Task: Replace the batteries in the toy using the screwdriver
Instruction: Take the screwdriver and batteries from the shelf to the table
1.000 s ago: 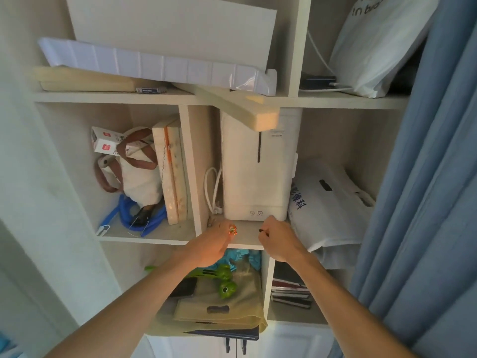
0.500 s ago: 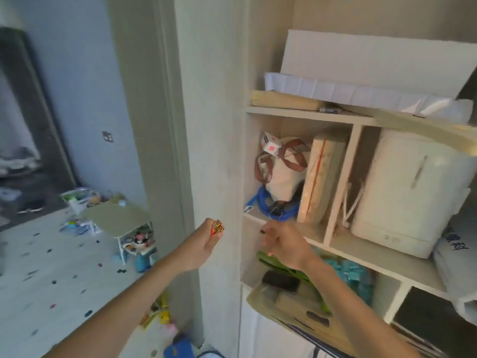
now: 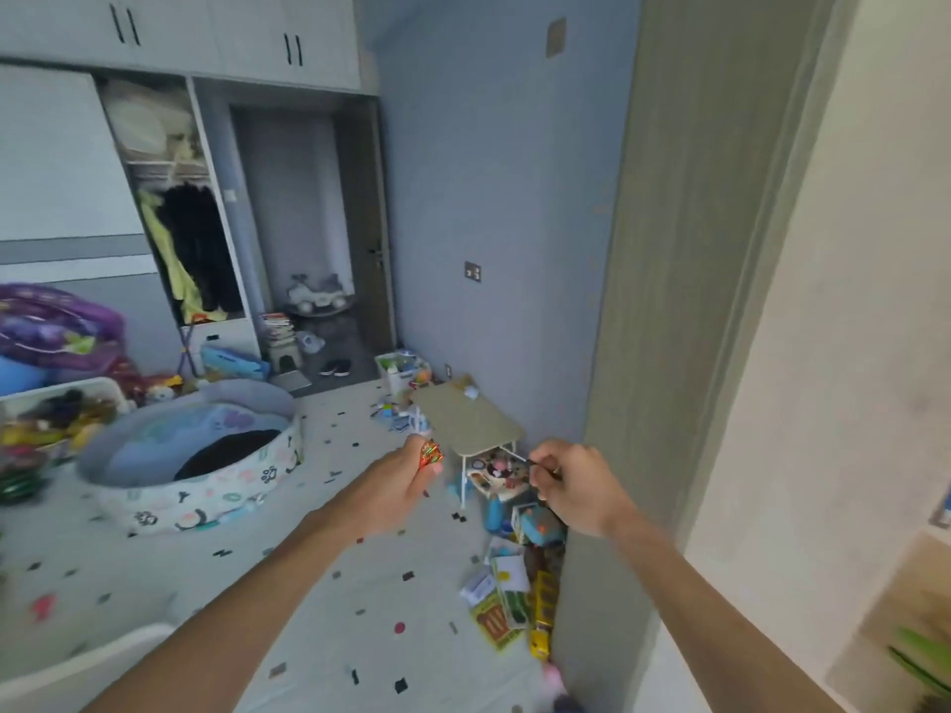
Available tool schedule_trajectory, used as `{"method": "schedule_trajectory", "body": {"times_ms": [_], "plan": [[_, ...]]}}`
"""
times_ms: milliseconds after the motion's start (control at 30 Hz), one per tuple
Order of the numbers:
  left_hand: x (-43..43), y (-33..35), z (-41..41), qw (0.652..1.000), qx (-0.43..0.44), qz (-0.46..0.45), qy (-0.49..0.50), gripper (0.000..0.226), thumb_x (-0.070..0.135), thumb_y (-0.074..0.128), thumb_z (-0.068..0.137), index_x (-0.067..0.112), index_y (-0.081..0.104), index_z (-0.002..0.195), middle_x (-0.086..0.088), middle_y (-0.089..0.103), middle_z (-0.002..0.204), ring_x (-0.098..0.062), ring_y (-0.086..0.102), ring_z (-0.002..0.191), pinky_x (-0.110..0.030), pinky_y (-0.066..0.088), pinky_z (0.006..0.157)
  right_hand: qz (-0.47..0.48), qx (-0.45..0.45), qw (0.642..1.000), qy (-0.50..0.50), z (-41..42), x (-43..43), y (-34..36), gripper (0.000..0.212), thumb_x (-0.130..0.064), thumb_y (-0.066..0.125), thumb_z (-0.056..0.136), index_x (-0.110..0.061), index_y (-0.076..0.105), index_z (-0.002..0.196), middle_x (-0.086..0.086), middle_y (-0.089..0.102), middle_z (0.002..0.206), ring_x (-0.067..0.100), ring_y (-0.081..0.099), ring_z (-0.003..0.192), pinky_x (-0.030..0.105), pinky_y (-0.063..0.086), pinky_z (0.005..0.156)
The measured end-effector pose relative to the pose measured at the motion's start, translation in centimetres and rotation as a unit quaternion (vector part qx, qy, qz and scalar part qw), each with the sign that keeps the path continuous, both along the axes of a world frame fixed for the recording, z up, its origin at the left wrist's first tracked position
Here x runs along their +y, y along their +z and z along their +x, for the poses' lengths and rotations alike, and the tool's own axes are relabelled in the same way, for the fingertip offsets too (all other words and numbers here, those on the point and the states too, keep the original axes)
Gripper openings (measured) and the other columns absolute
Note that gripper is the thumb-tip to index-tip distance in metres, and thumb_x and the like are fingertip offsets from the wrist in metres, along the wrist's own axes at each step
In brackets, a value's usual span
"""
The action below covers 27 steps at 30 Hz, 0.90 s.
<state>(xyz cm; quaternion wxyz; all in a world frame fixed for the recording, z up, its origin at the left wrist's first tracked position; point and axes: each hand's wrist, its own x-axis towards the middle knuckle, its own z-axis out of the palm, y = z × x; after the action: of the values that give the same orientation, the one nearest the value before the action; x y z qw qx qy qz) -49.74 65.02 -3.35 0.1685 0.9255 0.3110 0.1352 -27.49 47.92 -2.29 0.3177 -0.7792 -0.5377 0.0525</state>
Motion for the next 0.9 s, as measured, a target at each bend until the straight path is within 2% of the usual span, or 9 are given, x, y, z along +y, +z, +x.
{"method": "schedule_trajectory", "body": {"times_ms": [167, 233, 433, 533, 633, 733, 800, 833, 900], "plan": [[9.2, 0.1, -3.4, 0.999, 0.009, 0.002, 0.045, 0.023, 0.045, 0.036, 0.112, 0.022, 0.038, 0.115, -0.002, 0.057, 0.079, -0.02, 0.058, 0.069, -0.042, 0.046, 0.064, -0.005, -0.003, 0.999, 0.04, -2.4, 12.4, -0.5, 0.008, -0.02, 0.063, 0.093, -0.02, 0.07, 0.092, -0.005, 0.074, 0.071, 0.019, 0.068, 0.07, 0.036, 0.059, 0.073], [13.3, 0.1, -4.0, 0.998, 0.009, -0.007, 0.058, 0.021, 0.044, 0.037, 0.112, 0.023, 0.037, 0.115, -0.004, 0.059, 0.082, -0.022, 0.062, 0.074, -0.045, 0.05, 0.068, -0.01, -0.001, 0.998, 0.063, -2.4, 17.7, -0.5, 0.008, -0.018, 0.063, 0.092, -0.022, 0.07, 0.091, -0.007, 0.07, 0.067, 0.016, 0.064, 0.066, 0.036, 0.06, 0.072], [27.4, 0.2, -4.2, 0.993, 0.003, -0.022, 0.116, 0.026, 0.049, 0.037, 0.111, 0.025, 0.038, 0.122, -0.008, 0.069, 0.097, -0.024, 0.069, 0.085, -0.051, 0.059, 0.082, -0.006, 0.002, 0.993, 0.116, -1.3, 34.8, -0.8, 0.01, -0.02, 0.062, 0.094, -0.025, 0.071, 0.095, -0.004, 0.077, 0.079, 0.017, 0.073, 0.074, 0.03, 0.058, 0.072], [34.2, 1.0, -4.2, 0.991, 0.012, -0.028, 0.131, 0.025, 0.045, 0.038, 0.112, 0.022, 0.041, 0.122, -0.008, 0.069, 0.095, -0.019, 0.067, 0.081, -0.037, 0.056, 0.073, 0.001, 0.006, 0.99, 0.141, -0.5, 43.3, -0.7, 0.01, -0.022, 0.063, 0.092, -0.024, 0.072, 0.095, -0.004, 0.076, 0.078, 0.017, 0.071, 0.074, 0.032, 0.058, 0.072], [40.6, 1.8, -4.1, 0.987, 0.01, -0.01, 0.161, 0.02, 0.043, 0.039, 0.113, 0.024, 0.044, 0.11, 0.007, 0.059, 0.08, -0.008, 0.057, 0.068, -0.016, 0.039, 0.06, 0.014, 0.013, 0.987, 0.159, -0.3, 51.0, -0.2, 0.011, -0.022, 0.063, 0.094, -0.022, 0.073, 0.095, -0.003, 0.076, 0.077, 0.016, 0.071, 0.072, 0.035, 0.06, 0.071], [47.3, 1.9, -4.1, 0.982, 0.02, -0.011, 0.185, 0.037, 0.043, 0.037, 0.114, 0.013, 0.048, 0.132, 0.001, 0.065, 0.1, -0.016, 0.068, 0.087, -0.014, 0.043, 0.072, 0.013, 0.001, 0.985, 0.173, -0.4, 58.4, -0.3, 0.011, -0.02, 0.063, 0.095, -0.02, 0.074, 0.096, -0.007, 0.074, 0.074, 0.007, 0.066, 0.067, 0.027, 0.052, 0.062], [52.6, 1.3, -4.0, 0.981, 0.014, -0.025, 0.191, 0.042, 0.045, 0.035, 0.113, 0.011, 0.047, 0.136, 0.004, 0.064, 0.094, -0.017, 0.067, 0.085, -0.015, 0.044, 0.072, 0.011, 0.0, 0.983, 0.181, -0.3, 63.6, -0.9, 0.011, -0.021, 0.062, 0.095, -0.023, 0.071, 0.09, -0.011, 0.066, 0.066, 0.001, 0.06, 0.061, 0.024, 0.045, 0.058], [55.5, 0.9, -3.9, 0.981, 0.011, -0.034, 0.192, 0.043, 0.045, 0.035, 0.112, 0.011, 0.047, 0.135, 0.005, 0.062, 0.09, -0.016, 0.066, 0.081, -0.016, 0.045, 0.071, 0.011, -0.001, 0.983, 0.182, -0.2, 66.4, -1.2, 0.012, -0.021, 0.061, 0.095, -0.025, 0.069, 0.087, -0.012, 0.062, 0.061, 0.001, 0.057, 0.058, 0.025, 0.043, 0.057], [61.3, 0.3, -3.6, 0.98, 0.008, -0.05, 0.191, 0.044, 0.045, 0.034, 0.112, 0.011, 0.046, 0.136, -0.001, 0.066, 0.099, -0.018, 0.067, 0.088, -0.022, 0.049, 0.08, 0.007, 0.002, 0.982, 0.186, -0.1, 72.0, -2.2, 0.012, -0.023, 0.058, 0.095, -0.023, 0.067, 0.087, -0.011, 0.059, 0.06, 0.006, 0.056, 0.059, 0.032, 0.049, 0.059]]}}
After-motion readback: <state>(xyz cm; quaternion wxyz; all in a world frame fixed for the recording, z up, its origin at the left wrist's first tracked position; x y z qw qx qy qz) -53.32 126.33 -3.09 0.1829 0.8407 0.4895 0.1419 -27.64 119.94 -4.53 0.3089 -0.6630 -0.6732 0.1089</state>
